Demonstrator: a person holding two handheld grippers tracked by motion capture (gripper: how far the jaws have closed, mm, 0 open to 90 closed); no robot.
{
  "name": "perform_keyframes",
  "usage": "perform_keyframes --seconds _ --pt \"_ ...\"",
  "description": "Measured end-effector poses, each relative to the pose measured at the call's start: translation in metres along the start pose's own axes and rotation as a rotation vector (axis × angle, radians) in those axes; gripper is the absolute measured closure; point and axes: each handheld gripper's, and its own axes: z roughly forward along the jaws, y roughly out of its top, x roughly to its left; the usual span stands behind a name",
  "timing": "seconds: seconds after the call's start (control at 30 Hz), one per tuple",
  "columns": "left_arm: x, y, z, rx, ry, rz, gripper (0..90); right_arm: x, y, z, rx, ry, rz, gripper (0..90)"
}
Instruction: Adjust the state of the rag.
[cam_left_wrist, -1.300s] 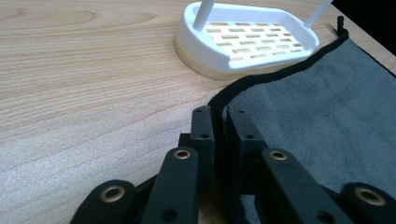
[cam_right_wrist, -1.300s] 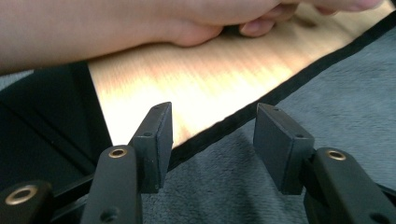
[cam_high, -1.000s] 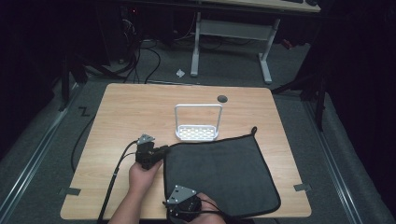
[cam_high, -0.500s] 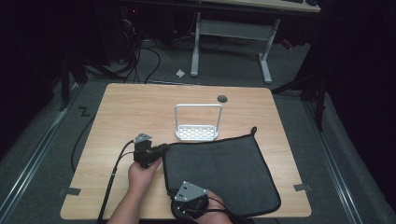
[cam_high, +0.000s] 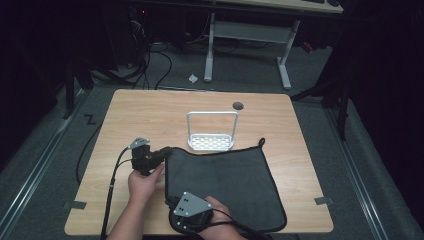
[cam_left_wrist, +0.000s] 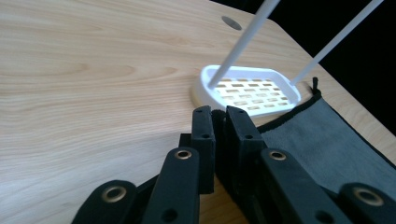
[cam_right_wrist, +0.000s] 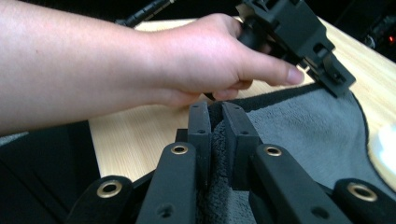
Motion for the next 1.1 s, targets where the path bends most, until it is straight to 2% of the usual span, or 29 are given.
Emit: perform_keyframes --seconds 0.03,0.13,0.2,0.23,0.33,0.37,0.4,0.57,0.67,0.77,0.87,0.9,0.93,0.97,1.1 --pt "0.003 0.0 -0.004 -0.003 0.004 -0.008 82.2 0.004 0.008 0.007 -0.01 0.011 -0.01 83.2" --pt "0.012 0.0 -0.017 -0.011 0.025 -0.017 82.2 0.009 0.015 0.014 -0.021 0.024 -0.012 83.2" --pt "0.023 0.0 -0.036 -0.022 0.055 -0.025 82.3 0.017 0.025 0.024 -0.036 0.044 -0.02 83.2" --pt "0.023 0.0 -0.036 -0.022 0.055 -0.025 82.3 0.02 0.028 0.028 -0.041 0.053 -0.021 83.2" --pt "0.035 -0.001 -0.058 -0.036 0.089 -0.042 82.3 0.029 0.039 0.038 -0.057 0.081 -0.031 83.2" --pt "0.043 -0.001 -0.073 -0.044 0.107 -0.051 82.3 0.033 0.043 0.042 -0.062 0.093 -0.033 83.1" --pt "0.045 -0.001 -0.079 -0.046 0.121 -0.051 82.3 0.036 0.046 0.045 -0.069 0.101 -0.039 83.1" --pt "0.05 0.003 -0.094 -0.057 0.15 -0.046 82.3 0.045 0.058 0.055 -0.093 0.121 -0.056 83.2" --pt "0.047 0.006 -0.092 -0.057 0.153 -0.043 82.3 0.044 0.059 0.055 -0.093 0.118 -0.055 83.1" --pt "0.038 0.009 -0.084 -0.068 0.127 -0.032 82.3 0.039 0.057 0.049 -0.095 0.105 -0.053 83.0" --pt "0.024 0.013 -0.073 -0.067 0.121 -0.01 82.2 0.032 0.052 0.037 -0.102 0.083 -0.047 83.1" --pt "0.016 0.016 -0.064 -0.065 0.12 0.001 82.2 0.027 0.048 0.028 -0.104 0.06 -0.049 83.0" --pt "0.016 0.016 -0.064 -0.065 0.12 0.001 82.2 0.027 0.048 0.028 -0.104 0.06 -0.049 83.0" --pt "0.012 0.017 -0.06 -0.063 0.123 0.001 82.1 0.021 0.042 0.02 -0.103 0.044 -0.042 83.0" --pt "-0.001 0.02 -0.045 -0.066 0.123 0.001 82.1 0.013 0.033 0.008 -0.102 0.017 -0.031 83.0"
